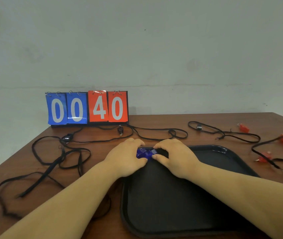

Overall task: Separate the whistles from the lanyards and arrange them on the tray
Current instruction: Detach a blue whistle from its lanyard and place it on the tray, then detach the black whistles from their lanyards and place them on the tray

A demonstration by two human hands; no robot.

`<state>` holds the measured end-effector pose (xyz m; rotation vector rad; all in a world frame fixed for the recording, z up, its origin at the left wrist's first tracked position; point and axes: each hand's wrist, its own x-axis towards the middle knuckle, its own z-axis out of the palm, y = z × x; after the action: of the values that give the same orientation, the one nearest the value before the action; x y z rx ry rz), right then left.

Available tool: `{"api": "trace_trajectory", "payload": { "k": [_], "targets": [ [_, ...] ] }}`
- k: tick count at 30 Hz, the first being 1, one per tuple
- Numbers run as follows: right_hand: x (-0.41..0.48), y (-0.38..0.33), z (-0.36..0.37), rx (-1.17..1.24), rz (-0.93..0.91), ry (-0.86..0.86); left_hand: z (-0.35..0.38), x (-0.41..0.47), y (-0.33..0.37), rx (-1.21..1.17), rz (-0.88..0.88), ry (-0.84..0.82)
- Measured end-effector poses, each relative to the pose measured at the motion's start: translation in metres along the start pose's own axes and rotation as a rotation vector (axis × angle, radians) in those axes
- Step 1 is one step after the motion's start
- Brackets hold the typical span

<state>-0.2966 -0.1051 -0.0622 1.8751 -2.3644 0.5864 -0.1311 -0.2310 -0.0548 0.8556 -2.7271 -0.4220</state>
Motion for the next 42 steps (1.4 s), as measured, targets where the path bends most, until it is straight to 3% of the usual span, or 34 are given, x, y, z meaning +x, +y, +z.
{"api": "trace_trajectory", "payload": {
  "k": [14,18,27,31,35,38,42],
  "targets": [
    [-0.003,-0.016,-0.015,-0.037,0.042,-0.100,-0.007,-0.009,0.005,0.000,-0.014,-0.014],
    [0.003,-0.023,-0.023,0.017,0.075,-0.037,-0.027,-0.013,-0.005,-0.051,-0.034,0.070],
    [0.060,-0.071,-0.011,0.028,0.018,-0.012,-0.080,-0.036,-0.092,0.044,-0.253,0.190],
    [0.108,-0.089,0.006,-0.003,0.022,-0.158,-0.097,-0.031,-0.147,0.015,-0.374,0.239],
    [0.152,-0.098,0.029,-0.073,0.038,-0.222,-0.092,-0.020,-0.189,-0.002,-0.431,0.226],
    [0.178,-0.097,0.051,-0.127,0.058,-0.218,-0.074,-0.014,-0.209,0.119,-0.466,0.156],
    [0.192,-0.091,0.071,-0.142,0.088,-0.143,-0.068,-0.006,-0.221,0.070,-0.435,0.244]
  ]
}}
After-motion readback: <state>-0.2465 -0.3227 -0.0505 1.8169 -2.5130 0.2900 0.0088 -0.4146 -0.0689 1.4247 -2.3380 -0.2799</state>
